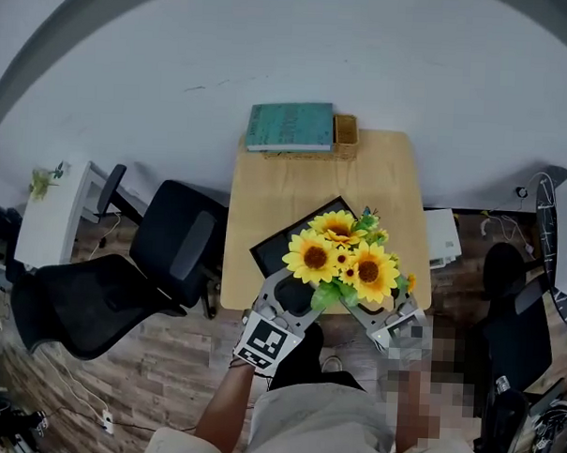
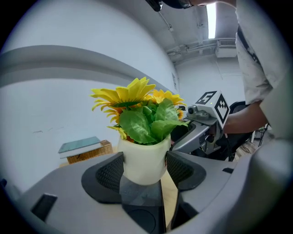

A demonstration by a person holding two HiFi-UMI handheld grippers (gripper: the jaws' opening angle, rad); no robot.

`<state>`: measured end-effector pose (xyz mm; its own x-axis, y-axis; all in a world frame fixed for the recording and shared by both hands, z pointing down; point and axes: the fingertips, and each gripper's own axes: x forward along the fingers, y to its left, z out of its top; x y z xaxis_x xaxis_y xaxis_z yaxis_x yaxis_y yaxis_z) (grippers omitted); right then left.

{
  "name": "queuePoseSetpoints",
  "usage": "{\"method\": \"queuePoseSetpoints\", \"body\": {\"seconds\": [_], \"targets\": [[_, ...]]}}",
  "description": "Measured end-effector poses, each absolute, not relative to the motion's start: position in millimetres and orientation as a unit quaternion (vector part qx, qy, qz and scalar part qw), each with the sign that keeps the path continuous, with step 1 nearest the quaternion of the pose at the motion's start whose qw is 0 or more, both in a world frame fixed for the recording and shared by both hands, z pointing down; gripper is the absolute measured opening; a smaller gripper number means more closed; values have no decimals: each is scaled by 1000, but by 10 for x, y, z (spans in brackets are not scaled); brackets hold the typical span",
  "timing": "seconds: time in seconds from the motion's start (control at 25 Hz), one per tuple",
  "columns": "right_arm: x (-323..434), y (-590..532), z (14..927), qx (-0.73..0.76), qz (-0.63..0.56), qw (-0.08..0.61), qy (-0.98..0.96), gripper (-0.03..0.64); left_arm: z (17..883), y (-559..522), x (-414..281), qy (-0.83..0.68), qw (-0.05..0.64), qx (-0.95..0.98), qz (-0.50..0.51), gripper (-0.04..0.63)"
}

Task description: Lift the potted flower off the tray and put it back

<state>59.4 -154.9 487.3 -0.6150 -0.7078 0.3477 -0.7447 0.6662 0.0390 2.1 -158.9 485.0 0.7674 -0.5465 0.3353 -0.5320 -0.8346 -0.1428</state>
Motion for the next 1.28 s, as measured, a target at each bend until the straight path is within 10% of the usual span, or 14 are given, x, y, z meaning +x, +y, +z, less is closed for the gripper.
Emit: {"method": "queuePoseSetpoints", "body": {"seconds": [1.28], "targets": [[641,-859,3356,423,-79,59,-901,337,3401,-942,42,317,77,-944,-59,284]]}}
